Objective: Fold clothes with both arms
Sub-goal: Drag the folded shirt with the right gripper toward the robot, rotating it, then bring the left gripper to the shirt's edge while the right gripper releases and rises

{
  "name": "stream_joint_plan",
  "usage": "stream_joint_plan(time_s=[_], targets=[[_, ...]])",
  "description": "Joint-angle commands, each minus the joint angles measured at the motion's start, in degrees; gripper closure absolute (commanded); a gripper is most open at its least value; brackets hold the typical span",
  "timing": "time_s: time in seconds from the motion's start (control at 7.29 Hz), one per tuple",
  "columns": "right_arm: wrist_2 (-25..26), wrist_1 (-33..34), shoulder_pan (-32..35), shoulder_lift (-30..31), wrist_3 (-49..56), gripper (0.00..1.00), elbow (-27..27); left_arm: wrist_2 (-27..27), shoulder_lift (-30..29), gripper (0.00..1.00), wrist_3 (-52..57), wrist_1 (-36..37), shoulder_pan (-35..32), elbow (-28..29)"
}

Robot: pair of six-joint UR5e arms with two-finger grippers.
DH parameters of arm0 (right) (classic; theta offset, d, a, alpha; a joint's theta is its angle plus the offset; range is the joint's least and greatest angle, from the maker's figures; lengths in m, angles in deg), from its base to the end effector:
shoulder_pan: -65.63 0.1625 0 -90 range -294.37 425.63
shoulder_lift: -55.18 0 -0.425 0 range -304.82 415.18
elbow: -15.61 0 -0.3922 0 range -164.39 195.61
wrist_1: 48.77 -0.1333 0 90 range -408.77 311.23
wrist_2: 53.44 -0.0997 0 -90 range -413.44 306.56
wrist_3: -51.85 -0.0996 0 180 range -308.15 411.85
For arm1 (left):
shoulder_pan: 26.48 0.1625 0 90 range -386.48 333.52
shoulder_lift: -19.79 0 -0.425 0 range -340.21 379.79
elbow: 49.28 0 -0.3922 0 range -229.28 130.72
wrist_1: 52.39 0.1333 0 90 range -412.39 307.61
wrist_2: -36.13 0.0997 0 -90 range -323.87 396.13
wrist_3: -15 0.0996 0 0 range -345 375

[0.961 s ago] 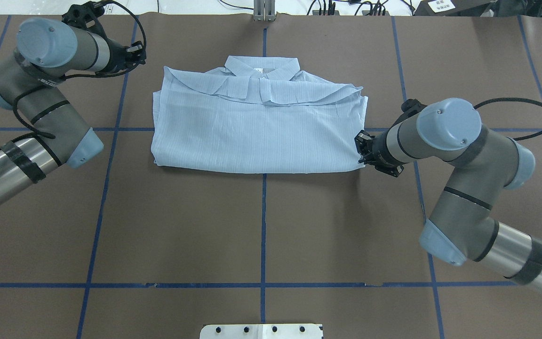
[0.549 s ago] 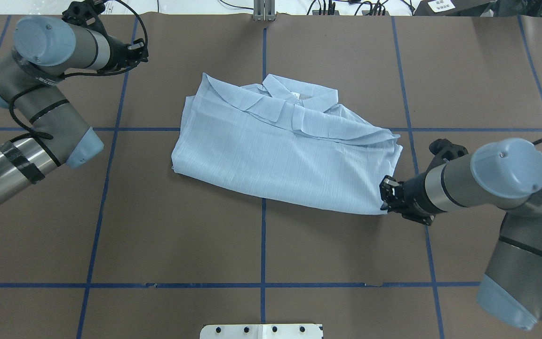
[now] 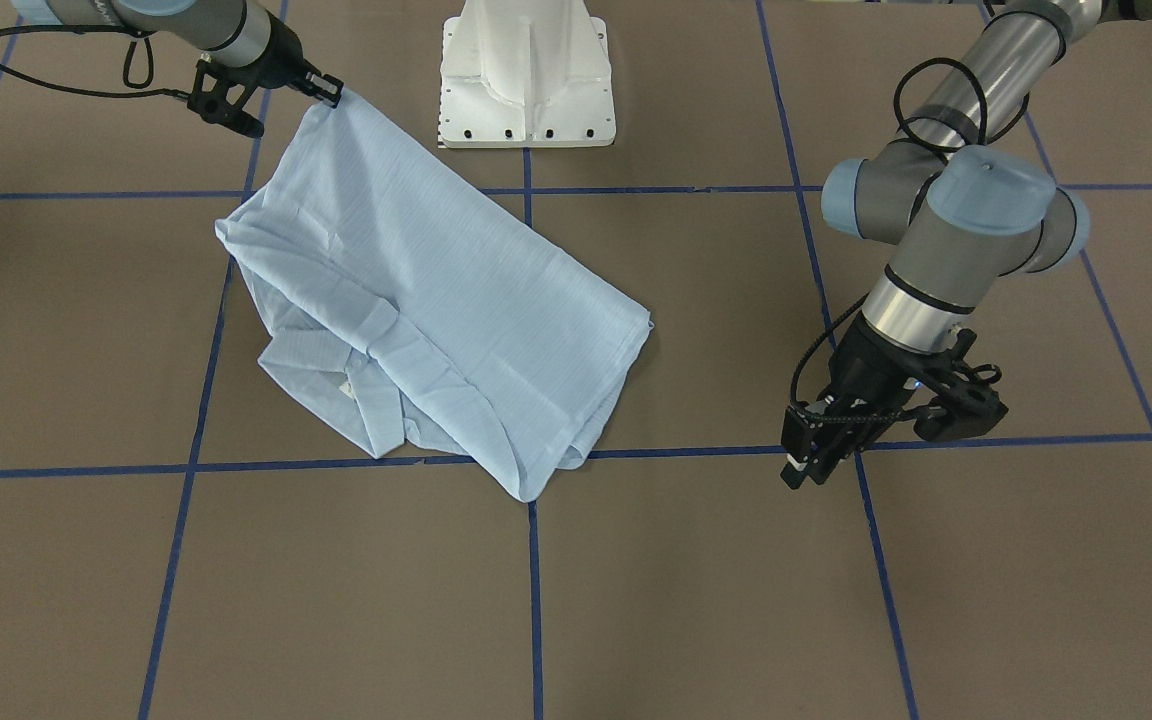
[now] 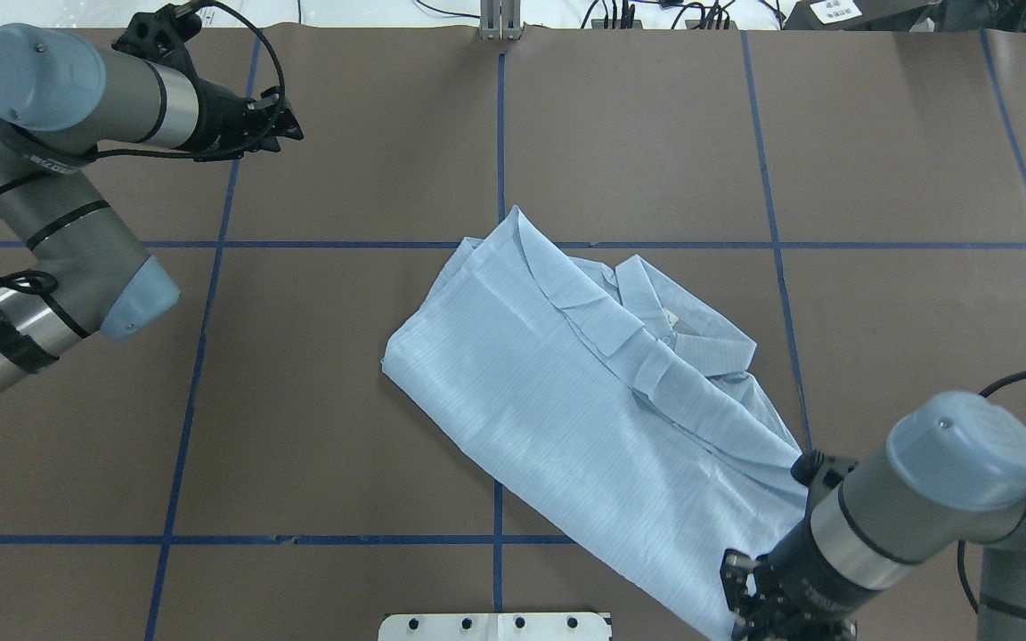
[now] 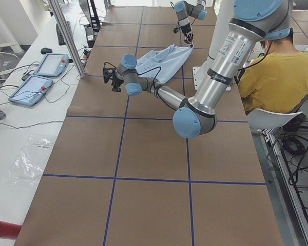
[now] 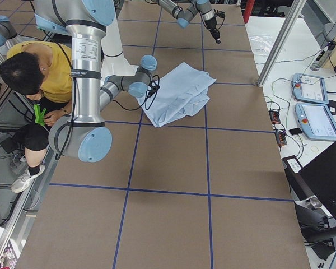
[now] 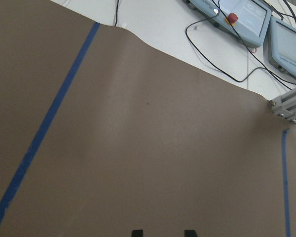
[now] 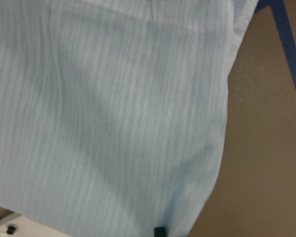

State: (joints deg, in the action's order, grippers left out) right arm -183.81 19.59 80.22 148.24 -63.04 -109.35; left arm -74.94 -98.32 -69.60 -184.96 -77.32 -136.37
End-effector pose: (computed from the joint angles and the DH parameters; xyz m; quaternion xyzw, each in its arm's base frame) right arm -0.3993 -0.1750 0.3445 -0.3448 -0.3934 0.1368 0.8412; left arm 0.3531 -0.5880 0.3133 0.1245 0.5550 -0.2212 0.7922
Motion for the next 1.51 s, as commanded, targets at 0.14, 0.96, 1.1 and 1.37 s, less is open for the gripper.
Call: stream_joint_plan(time_s=[0.14,0.96,1.1,1.37], targets=[[-0.24,-0.16,-2.15,-0.24,-2.96,0.0,-0.99,-6.36,3.75,0.39,-15.38,0.03,6.59,-9.93],[-0.15,-0.25,28.39,-11.93,5.01,0.0,11.13,4.81,4.39,0.21,-22.46,7.76,23.67,-9.95],[0.2,-0.25,28.39,-12.11,5.03,0.0,11.14,5.77,4.03,0.23,-22.8,7.76,24.29,-9.42],[1.17,-0.25,28.39,-12.11,5.12,0.0,11.67,6.39,3.07,0.36,-22.89,7.76,24.56,-8.46]])
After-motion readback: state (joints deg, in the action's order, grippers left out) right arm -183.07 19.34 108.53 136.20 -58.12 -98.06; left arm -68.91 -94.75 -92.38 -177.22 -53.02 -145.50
